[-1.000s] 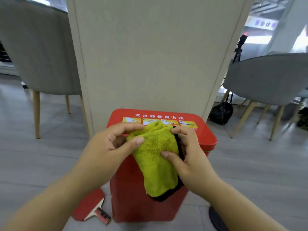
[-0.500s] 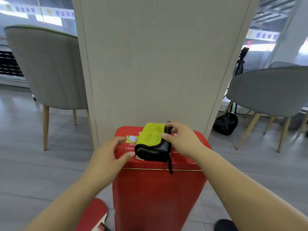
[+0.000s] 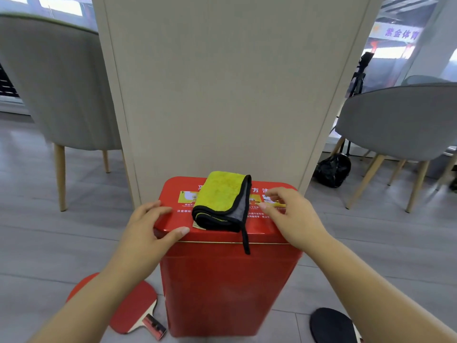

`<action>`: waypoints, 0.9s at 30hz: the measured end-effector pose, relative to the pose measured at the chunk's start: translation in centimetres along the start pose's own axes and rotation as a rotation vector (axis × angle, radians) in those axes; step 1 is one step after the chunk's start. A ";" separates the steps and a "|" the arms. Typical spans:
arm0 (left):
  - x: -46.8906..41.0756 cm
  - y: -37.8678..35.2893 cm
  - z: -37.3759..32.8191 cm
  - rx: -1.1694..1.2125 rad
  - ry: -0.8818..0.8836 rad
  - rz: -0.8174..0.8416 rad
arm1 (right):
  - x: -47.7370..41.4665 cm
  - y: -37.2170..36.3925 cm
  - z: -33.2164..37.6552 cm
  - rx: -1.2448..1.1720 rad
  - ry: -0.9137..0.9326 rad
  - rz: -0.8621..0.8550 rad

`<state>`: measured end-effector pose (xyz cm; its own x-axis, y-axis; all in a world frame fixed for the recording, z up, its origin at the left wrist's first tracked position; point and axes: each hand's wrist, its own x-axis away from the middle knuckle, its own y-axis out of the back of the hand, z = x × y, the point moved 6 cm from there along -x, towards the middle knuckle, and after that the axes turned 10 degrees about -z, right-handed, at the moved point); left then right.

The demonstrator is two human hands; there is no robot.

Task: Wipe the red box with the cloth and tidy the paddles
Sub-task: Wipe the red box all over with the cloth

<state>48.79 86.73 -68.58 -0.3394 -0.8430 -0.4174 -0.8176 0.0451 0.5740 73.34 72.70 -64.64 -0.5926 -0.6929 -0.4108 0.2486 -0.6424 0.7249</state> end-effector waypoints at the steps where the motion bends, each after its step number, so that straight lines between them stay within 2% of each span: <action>1: 0.0 -0.1 0.1 0.000 0.007 0.008 | 0.4 -0.2 0.1 0.021 0.015 0.002; 4: -0.7 0.2 0.3 0.052 0.042 -0.013 | 1.5 -0.1 -0.3 0.135 -0.003 -0.042; 9: -3.2 0.4 0.9 0.096 0.137 0.037 | 3.6 0.3 -2.4 0.259 -0.181 -0.094; 12: -4.8 0.0 1.1 0.057 0.157 0.119 | 4.5 0.2 -3.7 0.216 -0.281 -0.080; 14: -5.4 -0.4 0.9 0.032 0.159 0.162 | 4.9 -0.1 -4.2 0.088 -0.323 -0.065; 17: -5.4 -1.0 0.5 -0.034 0.129 0.171 | 4.7 -0.3 -4.6 -0.071 -0.327 -0.055; 20: -3.8 -1.0 1.2 0.056 0.191 0.106 | 3.5 0.1 -5.0 -0.123 -0.337 -0.033; 23: -1.5 -1.0 1.7 0.241 0.236 0.057 | 1.2 0.4 -5.5 -0.087 -0.316 0.026; 27: 0.8 -1.6 2.0 0.316 0.260 0.127 | -2.6 -0.6 -5.9 -0.020 -0.262 0.171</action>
<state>48.89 87.05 -71.23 -0.3513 -0.9253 -0.1426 -0.8927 0.2852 0.3489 79.24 72.94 -67.23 -0.7174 -0.6853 -0.1256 0.3750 -0.5318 0.7593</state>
